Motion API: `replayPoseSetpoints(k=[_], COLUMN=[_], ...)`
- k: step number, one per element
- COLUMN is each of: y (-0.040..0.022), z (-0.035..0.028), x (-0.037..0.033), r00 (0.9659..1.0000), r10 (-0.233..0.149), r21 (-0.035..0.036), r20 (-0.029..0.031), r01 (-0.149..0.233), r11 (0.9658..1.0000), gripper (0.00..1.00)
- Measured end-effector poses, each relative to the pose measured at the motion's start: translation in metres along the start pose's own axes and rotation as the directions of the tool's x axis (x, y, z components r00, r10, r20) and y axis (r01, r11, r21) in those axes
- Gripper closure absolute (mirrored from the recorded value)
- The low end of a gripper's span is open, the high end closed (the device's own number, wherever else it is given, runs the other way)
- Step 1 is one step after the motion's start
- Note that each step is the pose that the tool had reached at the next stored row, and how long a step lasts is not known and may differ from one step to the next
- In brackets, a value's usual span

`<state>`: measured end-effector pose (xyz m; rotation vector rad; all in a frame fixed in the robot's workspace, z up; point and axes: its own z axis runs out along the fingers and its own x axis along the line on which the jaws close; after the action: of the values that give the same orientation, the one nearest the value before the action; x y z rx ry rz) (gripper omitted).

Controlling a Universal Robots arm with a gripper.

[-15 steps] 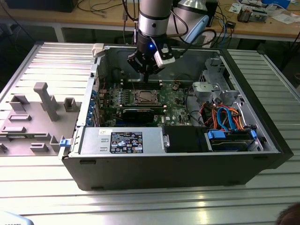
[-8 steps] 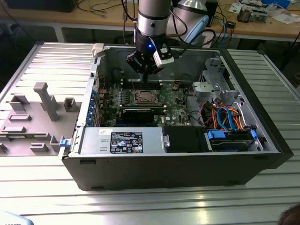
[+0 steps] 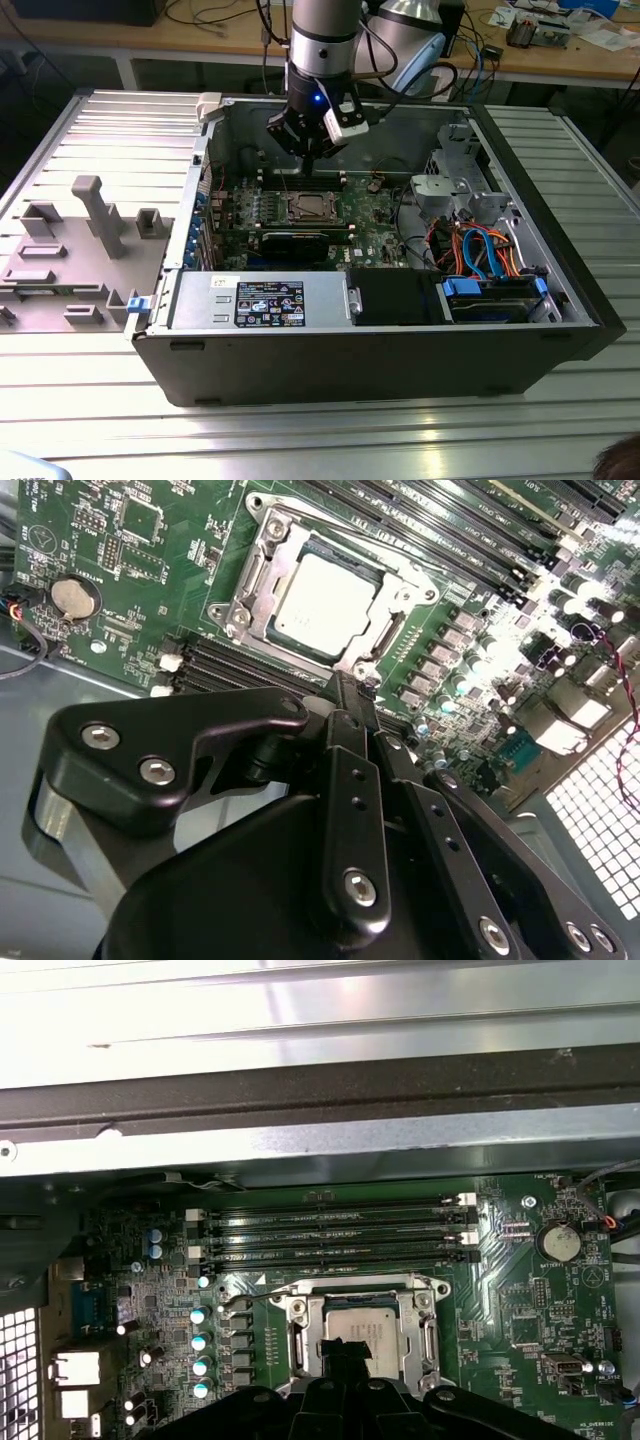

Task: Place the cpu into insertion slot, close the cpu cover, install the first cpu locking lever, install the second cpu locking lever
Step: 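Install the first cpu locking lever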

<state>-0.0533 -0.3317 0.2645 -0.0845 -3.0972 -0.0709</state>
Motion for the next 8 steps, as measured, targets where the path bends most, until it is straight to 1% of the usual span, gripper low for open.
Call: replayPoseSetpoints(k=[8], y=[-0.0002], z=[0.0001], x=[0.0035], r00=[1.0], r10=[0.0], r21=[0.0], r20=[0.0], r01=[0.0], r11=[1.0], gripper=[0.89])
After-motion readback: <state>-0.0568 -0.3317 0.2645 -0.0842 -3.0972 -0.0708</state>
